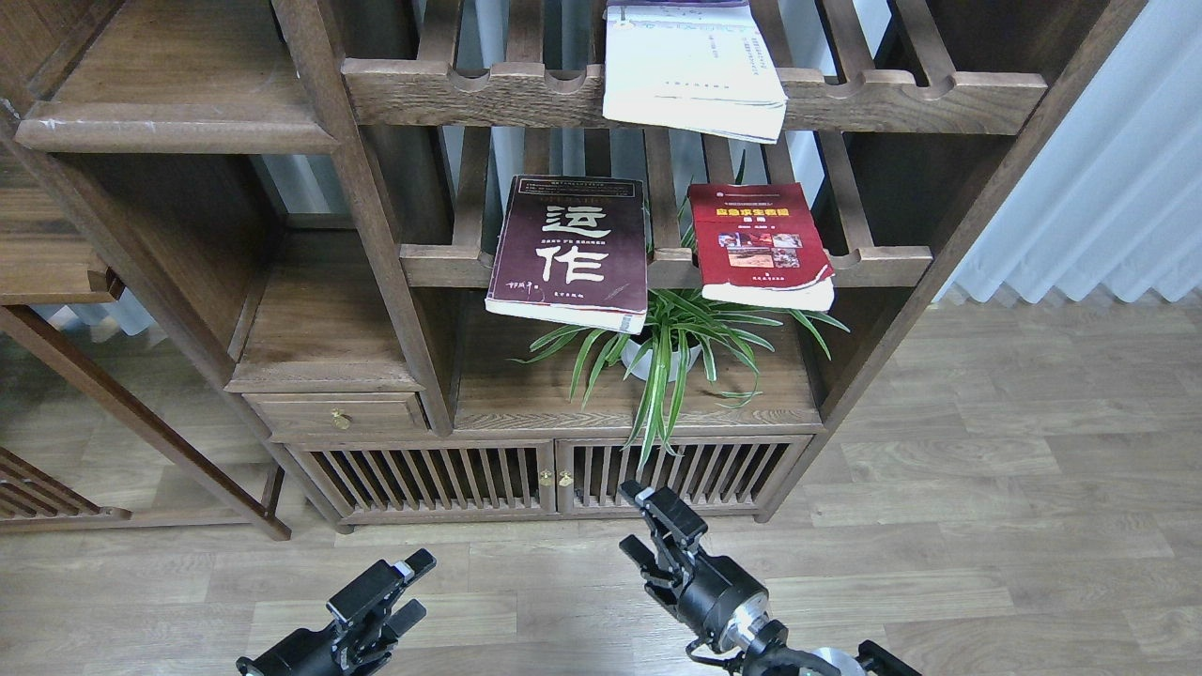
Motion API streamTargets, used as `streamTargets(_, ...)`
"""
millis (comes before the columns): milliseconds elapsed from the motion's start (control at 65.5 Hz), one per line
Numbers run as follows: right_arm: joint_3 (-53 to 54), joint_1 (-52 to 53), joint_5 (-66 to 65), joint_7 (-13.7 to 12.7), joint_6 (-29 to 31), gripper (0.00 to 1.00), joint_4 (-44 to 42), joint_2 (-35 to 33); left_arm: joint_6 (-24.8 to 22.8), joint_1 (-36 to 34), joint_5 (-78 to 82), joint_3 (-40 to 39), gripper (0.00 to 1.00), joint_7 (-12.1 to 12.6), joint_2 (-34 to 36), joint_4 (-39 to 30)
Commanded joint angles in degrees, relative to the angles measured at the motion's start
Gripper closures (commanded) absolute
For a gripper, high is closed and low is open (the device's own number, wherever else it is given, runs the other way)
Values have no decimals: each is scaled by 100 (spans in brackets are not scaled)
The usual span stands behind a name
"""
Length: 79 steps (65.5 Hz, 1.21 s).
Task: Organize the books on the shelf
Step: 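Reach the right gripper toward the red book on the middle shelf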
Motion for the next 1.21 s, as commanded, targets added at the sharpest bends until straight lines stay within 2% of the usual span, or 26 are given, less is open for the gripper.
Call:
streamTargets(0, 8, 0, -9, 0, 4, 0, -25, 0, -1, -24, 31, -16, 0, 219, -40, 26)
streamTargets(31, 8, 0, -9, 0, 4, 0, -25, 0, -1, -25, 31, -7, 0, 333, -40, 17)
streamTargets(46, 8, 9, -9, 0, 4, 0, -34, 0, -1, -25, 31, -7, 0, 491, -40, 8)
streamTargets(61, 8, 9, -9, 0, 4, 0, -34, 0, -1, -25, 31, -7, 0, 544, -40, 8)
streamTargets(76, 8, 9, -9, 0, 12, 0, -34, 0, -1, -25, 31, -42, 0, 736, -40, 17)
streamTargets(122, 8, 27, -9, 0, 21, 0, -60, 0, -1, -25, 5, -69, 0, 937, -57, 34)
streamTargets(382, -9, 317, -27, -18, 610, 0, -473, 0, -1, -7, -13, -340, 0, 937, -101, 34)
streamTargets(717, -88, 457, -71, -26, 698, 0, -500, 0, -1, -33, 49, -877, 0, 937, -207, 43)
streamTargets(870, -53, 510, -115, -18, 1011, 0, -508, 0, -1, -60, 58, -912, 0, 937, -207, 61)
streamTargets(1023, -27, 642, -141, -18, 1011, 0, -535, 0, -1, -60, 58, -1343, 0, 937, -224, 61)
streamTargets(1190, 26, 1257, -124, -9, 1011, 0, -1238, 0, -1, -60, 58, -1483, 0, 937, -207, 69)
